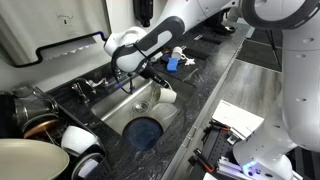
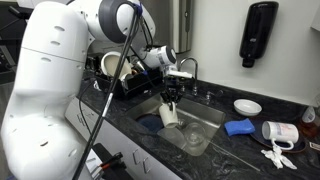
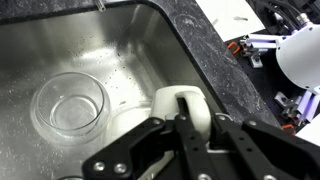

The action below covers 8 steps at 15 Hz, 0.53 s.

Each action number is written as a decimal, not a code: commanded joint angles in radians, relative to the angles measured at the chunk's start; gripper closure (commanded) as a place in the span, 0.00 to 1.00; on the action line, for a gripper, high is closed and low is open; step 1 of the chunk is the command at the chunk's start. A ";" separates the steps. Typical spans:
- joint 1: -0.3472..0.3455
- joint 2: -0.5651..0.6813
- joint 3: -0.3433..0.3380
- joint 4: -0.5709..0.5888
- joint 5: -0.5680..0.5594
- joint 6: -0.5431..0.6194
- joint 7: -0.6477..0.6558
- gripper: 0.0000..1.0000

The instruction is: Pick the cup and put it on the counter

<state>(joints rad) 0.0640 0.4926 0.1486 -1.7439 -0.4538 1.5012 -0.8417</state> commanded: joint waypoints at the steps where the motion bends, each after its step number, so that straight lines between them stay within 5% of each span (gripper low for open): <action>1: 0.021 0.019 -0.012 0.050 -0.010 -0.048 0.011 0.96; 8: 0.008 -0.006 -0.005 0.013 -0.002 0.011 0.012 0.96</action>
<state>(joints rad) 0.0653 0.4975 0.1486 -1.7420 -0.4538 1.5014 -0.8246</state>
